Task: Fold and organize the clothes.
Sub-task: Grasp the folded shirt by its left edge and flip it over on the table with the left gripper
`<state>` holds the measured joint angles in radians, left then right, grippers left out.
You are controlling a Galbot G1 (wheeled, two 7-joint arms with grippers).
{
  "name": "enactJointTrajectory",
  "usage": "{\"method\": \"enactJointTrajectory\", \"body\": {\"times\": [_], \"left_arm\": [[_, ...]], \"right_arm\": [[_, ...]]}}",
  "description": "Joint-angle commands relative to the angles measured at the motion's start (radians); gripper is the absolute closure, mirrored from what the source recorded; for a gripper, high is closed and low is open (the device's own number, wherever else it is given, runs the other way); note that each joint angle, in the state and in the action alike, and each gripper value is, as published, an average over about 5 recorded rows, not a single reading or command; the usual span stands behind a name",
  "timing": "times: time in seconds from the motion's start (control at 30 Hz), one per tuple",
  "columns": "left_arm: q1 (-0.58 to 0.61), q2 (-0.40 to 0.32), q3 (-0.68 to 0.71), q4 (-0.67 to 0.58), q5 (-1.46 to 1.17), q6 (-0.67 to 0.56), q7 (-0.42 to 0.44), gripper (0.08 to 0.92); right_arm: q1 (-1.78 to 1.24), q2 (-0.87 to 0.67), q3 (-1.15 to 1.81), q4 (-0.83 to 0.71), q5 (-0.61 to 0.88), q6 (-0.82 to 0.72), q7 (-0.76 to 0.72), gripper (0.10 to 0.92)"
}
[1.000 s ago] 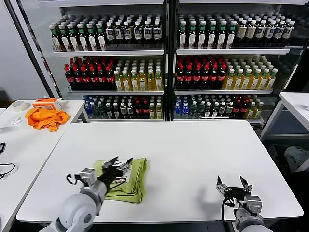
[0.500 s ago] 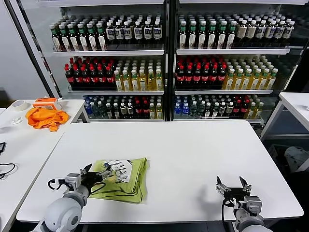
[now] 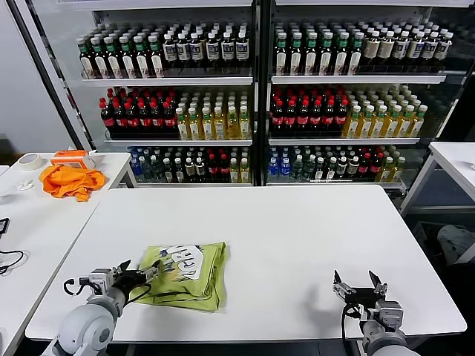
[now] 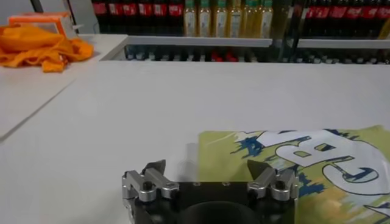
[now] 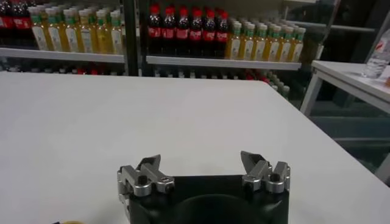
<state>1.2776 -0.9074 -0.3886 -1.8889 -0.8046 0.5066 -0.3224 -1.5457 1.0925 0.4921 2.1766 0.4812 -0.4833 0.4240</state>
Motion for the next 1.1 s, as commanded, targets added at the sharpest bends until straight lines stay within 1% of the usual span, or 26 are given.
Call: {"method": "enactJointTrajectory", "body": {"times": [0.03, 0.1, 0.2, 0.3, 0.47, 0.63, 0.77, 0.87, 0.97, 1.1], "left_arm": [[0.006, -0.003, 0.0, 0.039, -0.061, -0.013, 0.06, 0.177], [0.007, -0.007, 0.0, 0.04, -0.083, -0.011, 0.064, 0.181], [0.011, -0.01, 0.0, 0.041, -0.094, -0.011, 0.078, 0.228], [0.014, -0.012, 0.0, 0.043, -0.095, -0.018, 0.092, 0.31], [0.015, -0.018, -0.001, 0.041, -0.097, -0.031, 0.104, 0.475], [0.02, -0.023, -0.001, 0.033, -0.093, -0.032, 0.112, 0.614], [0.014, -0.007, -0.008, 0.019, -0.078, -0.046, 0.123, 0.735], [-0.002, 0.06, -0.03, -0.017, -0.066, -0.051, 0.141, 0.821], [-0.025, 0.176, -0.096, -0.063, -0.078, -0.011, 0.149, 0.888], [-0.022, 0.348, -0.238, -0.098, -0.114, 0.068, 0.118, 0.908]], "right_arm": [[-0.001, 0.002, 0.001, 0.001, 0.0, 0.0, 0.0, 0.203], [-0.001, 0.003, 0.001, 0.002, 0.0, 0.0, 0.0, 0.203], [0.0, 0.001, 0.002, 0.001, 0.0, 0.0, -0.001, 0.203], [0.002, 0.002, 0.002, 0.0, 0.0, 0.0, -0.001, 0.203], [0.004, 0.005, 0.0, -0.001, -0.001, 0.0, -0.002, 0.203], [0.005, 0.004, 0.001, -0.001, 0.0, 0.0, -0.003, 0.203], [0.009, 0.004, 0.0, -0.003, 0.0, 0.0, -0.004, 0.203], [0.011, -0.001, -0.002, -0.004, 0.0, 0.0, -0.005, 0.203], [0.013, -0.007, -0.004, -0.005, 0.001, 0.0, -0.005, 0.203], [0.017, -0.006, -0.008, -0.009, 0.0, 0.001, -0.006, 0.203]]}}
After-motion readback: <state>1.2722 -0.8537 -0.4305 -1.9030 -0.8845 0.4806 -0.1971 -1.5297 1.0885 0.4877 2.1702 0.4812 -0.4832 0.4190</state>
